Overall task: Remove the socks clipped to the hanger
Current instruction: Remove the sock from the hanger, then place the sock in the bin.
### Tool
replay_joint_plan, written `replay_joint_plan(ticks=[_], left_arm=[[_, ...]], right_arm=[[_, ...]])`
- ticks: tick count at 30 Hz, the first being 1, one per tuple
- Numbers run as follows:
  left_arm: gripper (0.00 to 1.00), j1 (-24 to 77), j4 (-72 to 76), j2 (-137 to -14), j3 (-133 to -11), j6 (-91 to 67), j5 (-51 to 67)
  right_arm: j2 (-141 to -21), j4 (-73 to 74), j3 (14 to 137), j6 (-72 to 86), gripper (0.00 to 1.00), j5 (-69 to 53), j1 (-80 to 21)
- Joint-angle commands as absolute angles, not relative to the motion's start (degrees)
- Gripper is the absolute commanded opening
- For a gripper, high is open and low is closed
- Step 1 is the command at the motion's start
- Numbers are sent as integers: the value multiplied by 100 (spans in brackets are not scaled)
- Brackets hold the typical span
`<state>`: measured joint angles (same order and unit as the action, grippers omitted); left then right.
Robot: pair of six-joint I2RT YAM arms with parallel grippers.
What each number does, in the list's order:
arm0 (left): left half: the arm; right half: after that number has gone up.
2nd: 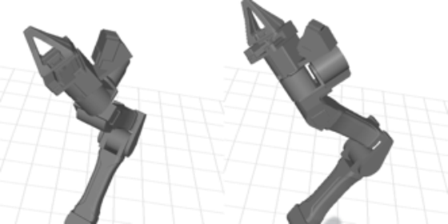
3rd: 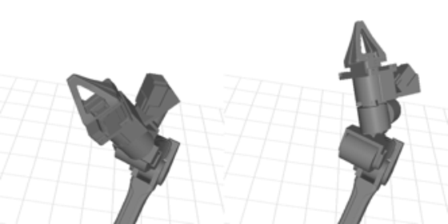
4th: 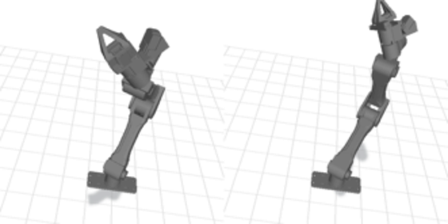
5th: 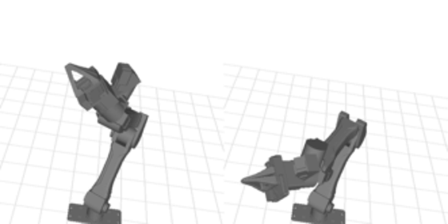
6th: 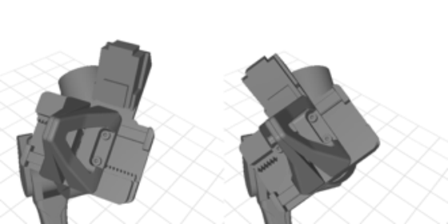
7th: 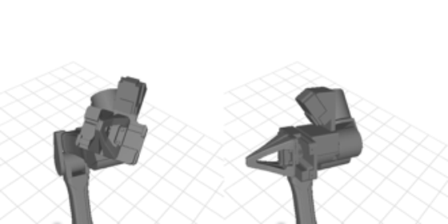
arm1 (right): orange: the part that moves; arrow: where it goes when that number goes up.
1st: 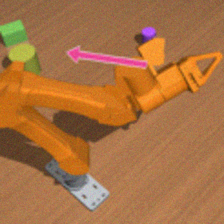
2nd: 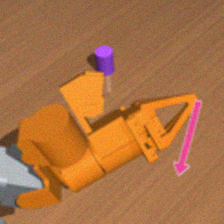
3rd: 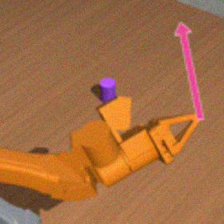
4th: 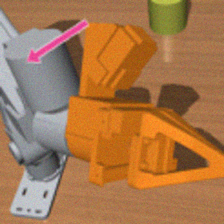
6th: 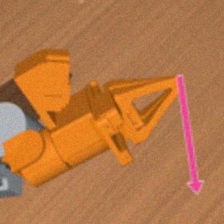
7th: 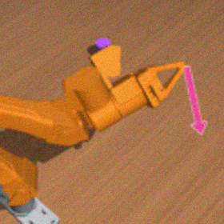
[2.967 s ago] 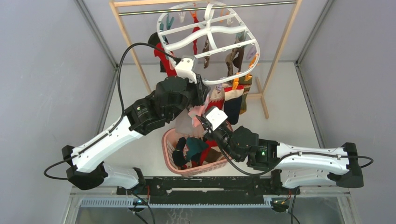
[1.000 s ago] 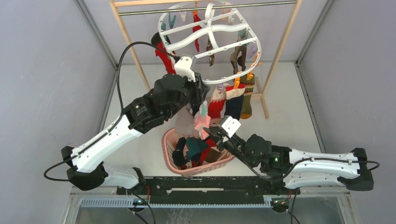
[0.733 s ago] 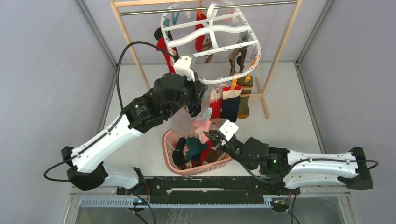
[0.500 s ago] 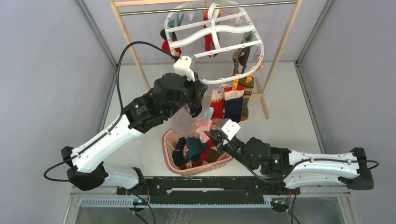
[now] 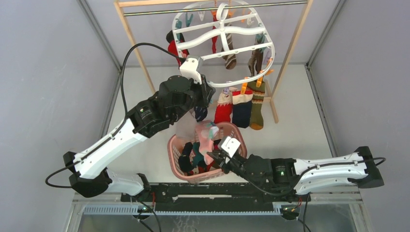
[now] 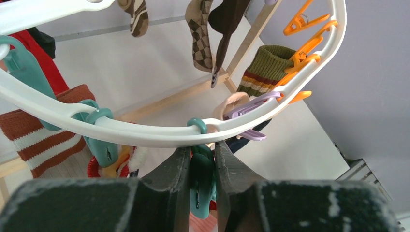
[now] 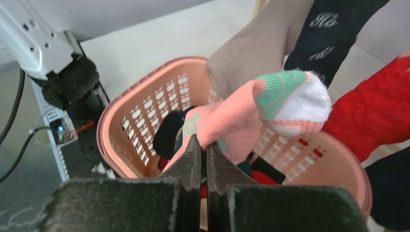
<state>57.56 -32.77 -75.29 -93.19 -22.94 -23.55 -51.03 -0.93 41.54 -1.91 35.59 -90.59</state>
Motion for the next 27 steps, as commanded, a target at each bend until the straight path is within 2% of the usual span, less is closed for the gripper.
replay_joint_plan(ticks=[1,7,14,27], left_arm=[[23,5713,-3143,-7323,-9493,-2155,-2260],[23,5718,-3164,-7282,-9461,-2155,-2219],[24,5717,-3170,-7295,-9450,-2159,-2215],[28,5713,-3170,-7286,-9444,-2168,-2241]], right_arm=[[-5129,-27,4013,279,0,3832,-9310],[-4946,243,3825,568,0,4242,-9807],[-4497,562,3818,582,0,5412,-10741],[-4211,1112,3814,894,0,6513,-11139]])
